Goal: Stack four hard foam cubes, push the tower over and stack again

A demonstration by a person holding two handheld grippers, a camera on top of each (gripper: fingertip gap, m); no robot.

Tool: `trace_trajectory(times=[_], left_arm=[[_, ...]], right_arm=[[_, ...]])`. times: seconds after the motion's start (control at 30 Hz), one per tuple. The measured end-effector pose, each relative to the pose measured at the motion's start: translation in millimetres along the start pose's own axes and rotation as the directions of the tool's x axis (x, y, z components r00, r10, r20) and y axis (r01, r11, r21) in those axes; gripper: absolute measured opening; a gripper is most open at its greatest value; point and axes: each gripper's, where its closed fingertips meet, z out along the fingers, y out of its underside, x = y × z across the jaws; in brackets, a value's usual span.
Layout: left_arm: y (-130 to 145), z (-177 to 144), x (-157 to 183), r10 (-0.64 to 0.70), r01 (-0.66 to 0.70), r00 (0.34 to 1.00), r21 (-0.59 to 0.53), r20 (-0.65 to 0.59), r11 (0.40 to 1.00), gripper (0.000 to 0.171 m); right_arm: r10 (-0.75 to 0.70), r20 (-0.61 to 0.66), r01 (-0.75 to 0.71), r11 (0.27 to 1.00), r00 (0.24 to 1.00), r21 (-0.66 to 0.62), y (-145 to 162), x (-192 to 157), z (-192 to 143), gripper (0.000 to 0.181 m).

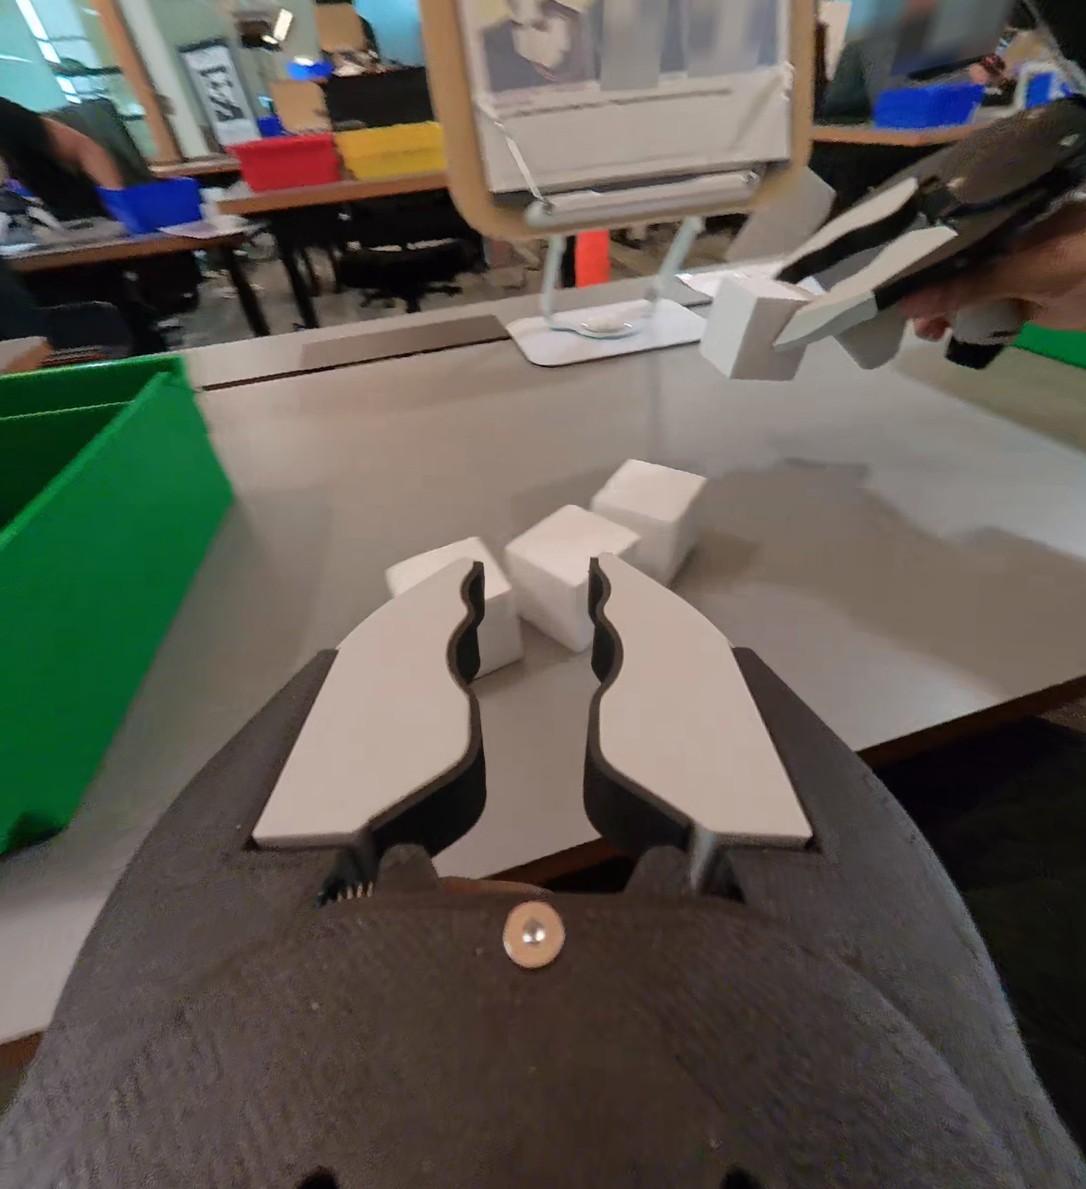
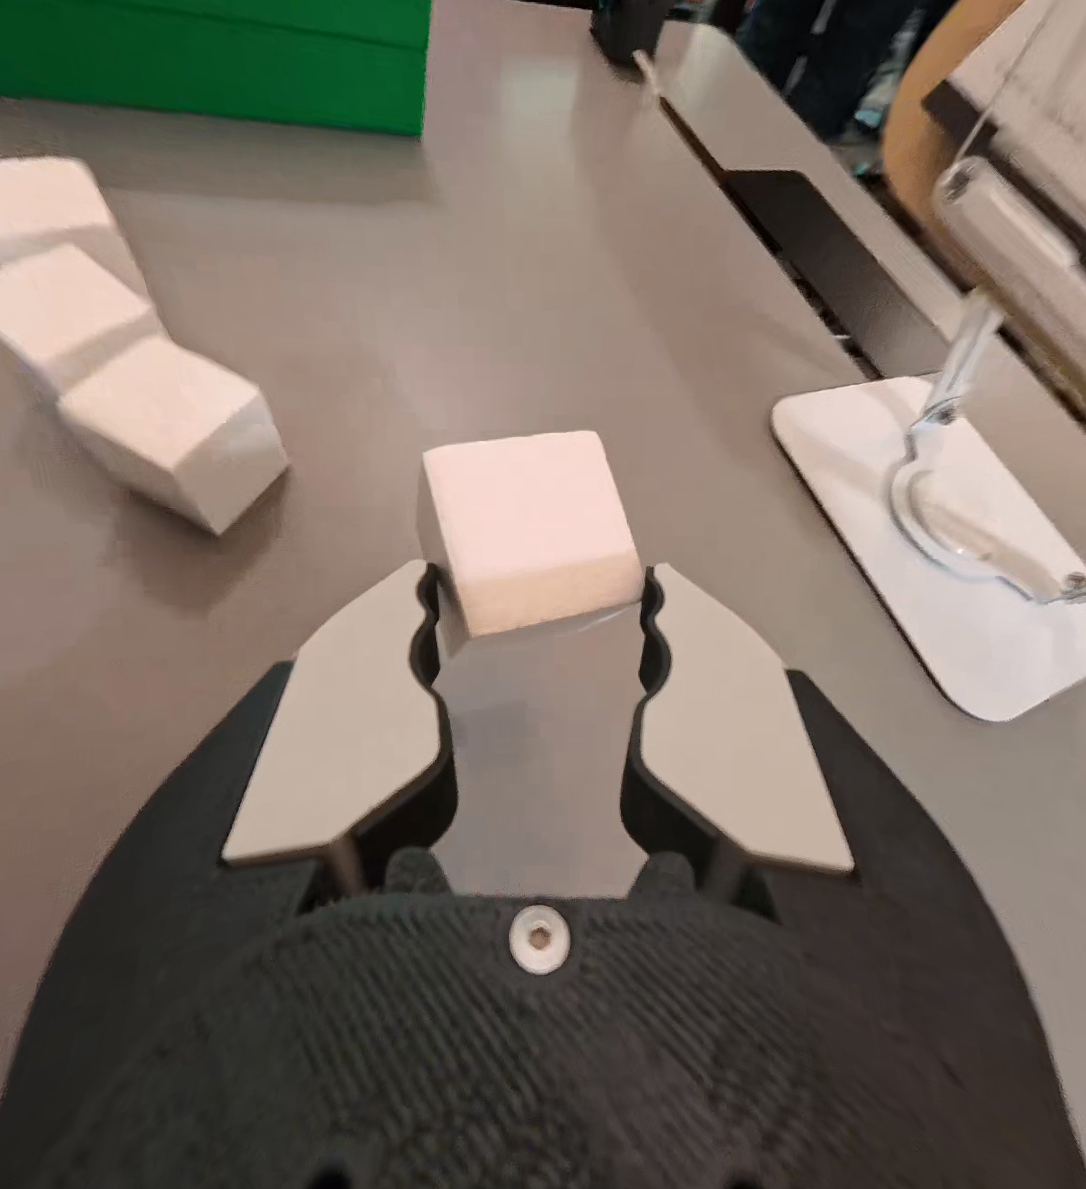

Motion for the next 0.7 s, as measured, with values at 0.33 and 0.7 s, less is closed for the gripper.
trace_trajectory(times=[0.33, 0.7], left_arm=[[-19.7, 90.4, 83.4, -0.032, 0.046, 0.947, 0.035, -0.32, 0.998, 0.026], [-4.0, 95.7, 88.8, -0.097, 0.072, 0.891, -0.072, -0.443, 0.995, 0.032]], right_arm=[[-0.074, 0.073, 0.08, 0.993, 0.995, -0.082, 37.2, -4.4, 8.2, 0.061], [-0.003, 0.054, 0.01, 0.989, 0.999, -0.144, 69.4, -14.8, 0.1, 0.061]])
